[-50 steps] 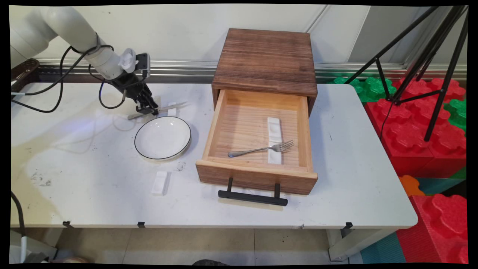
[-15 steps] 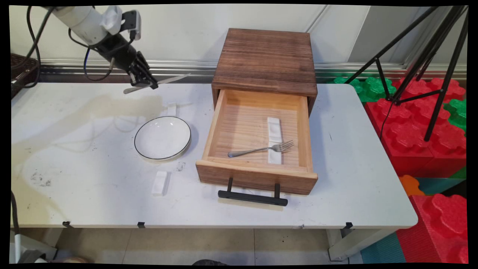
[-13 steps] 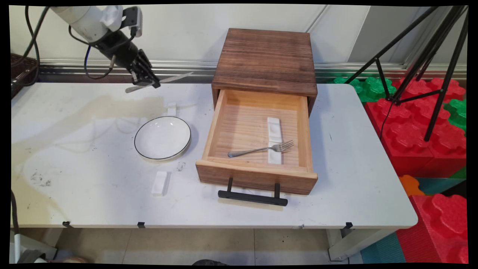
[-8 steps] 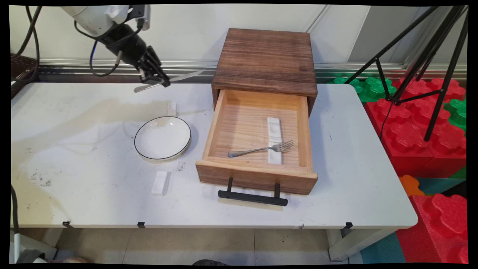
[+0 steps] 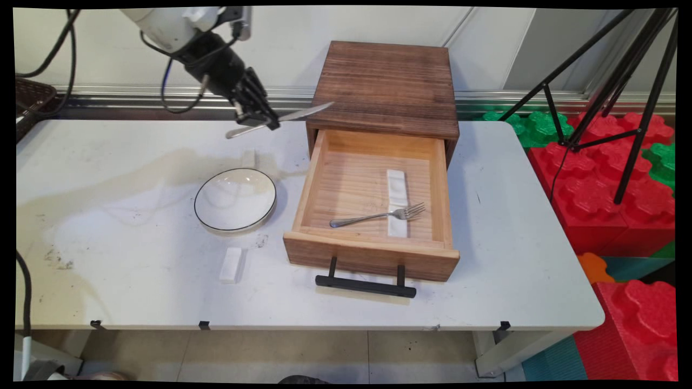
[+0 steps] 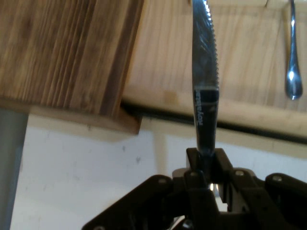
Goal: Place the picked object into the drawer
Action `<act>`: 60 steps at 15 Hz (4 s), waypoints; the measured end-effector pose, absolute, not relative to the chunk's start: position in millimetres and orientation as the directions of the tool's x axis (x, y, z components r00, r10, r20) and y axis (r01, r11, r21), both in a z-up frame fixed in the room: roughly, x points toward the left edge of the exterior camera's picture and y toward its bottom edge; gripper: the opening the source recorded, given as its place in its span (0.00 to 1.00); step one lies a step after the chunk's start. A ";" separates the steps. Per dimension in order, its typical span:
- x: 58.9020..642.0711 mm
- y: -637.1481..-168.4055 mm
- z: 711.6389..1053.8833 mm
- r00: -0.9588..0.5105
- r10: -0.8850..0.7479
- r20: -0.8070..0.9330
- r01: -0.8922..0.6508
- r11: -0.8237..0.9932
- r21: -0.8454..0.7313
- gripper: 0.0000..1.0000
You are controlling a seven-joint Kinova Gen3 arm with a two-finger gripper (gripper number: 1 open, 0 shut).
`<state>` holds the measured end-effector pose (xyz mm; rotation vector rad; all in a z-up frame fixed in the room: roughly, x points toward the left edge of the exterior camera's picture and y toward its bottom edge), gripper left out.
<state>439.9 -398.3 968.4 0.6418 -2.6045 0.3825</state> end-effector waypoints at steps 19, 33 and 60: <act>295.0 -451.8 908.9 -0.812 -0.321 0.487 -0.438 0.887 -0.145 0.00; 247.0 -474.5 851.7 -0.845 -0.263 0.466 -0.364 0.921 -0.141 0.00; 251.8 -480.8 837.7 -0.853 -0.237 0.465 -0.350 0.920 -0.174 1.00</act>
